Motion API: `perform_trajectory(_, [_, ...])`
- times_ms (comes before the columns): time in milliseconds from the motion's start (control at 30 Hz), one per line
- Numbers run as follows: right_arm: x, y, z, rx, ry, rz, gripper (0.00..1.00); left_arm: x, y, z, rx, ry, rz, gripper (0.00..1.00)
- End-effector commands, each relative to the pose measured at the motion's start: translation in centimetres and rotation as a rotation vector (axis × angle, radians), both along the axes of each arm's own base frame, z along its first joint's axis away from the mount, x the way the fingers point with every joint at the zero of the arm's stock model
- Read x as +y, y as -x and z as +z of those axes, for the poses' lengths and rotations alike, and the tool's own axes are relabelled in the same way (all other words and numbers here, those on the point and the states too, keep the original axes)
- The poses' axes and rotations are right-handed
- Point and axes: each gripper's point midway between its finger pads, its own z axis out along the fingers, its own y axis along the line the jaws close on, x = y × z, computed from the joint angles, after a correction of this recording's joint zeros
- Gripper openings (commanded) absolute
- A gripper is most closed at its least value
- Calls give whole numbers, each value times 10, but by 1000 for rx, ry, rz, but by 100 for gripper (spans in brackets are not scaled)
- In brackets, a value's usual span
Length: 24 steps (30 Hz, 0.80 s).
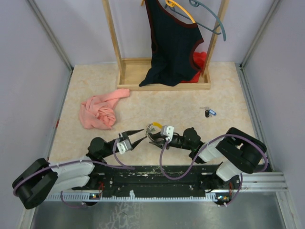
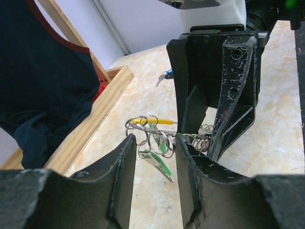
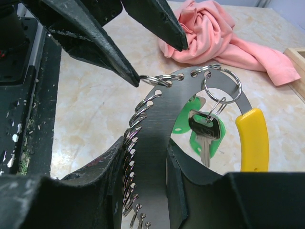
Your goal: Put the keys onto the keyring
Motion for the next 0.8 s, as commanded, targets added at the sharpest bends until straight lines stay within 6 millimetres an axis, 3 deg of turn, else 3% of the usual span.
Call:
perform_trajectory(0, [5, -3, 33, -78, -80, 10, 0, -1, 5, -7, 2, -40, -24, 45])
perform_trajectory(267, [6, -3, 33, -80, -80, 13, 0, 11, 0, -10, 21, -39, 43, 45])
perform_trajectory(767, [6, -3, 33, -76, -85, 14, 0, -5, -5, -2, -8, -18, 3, 36])
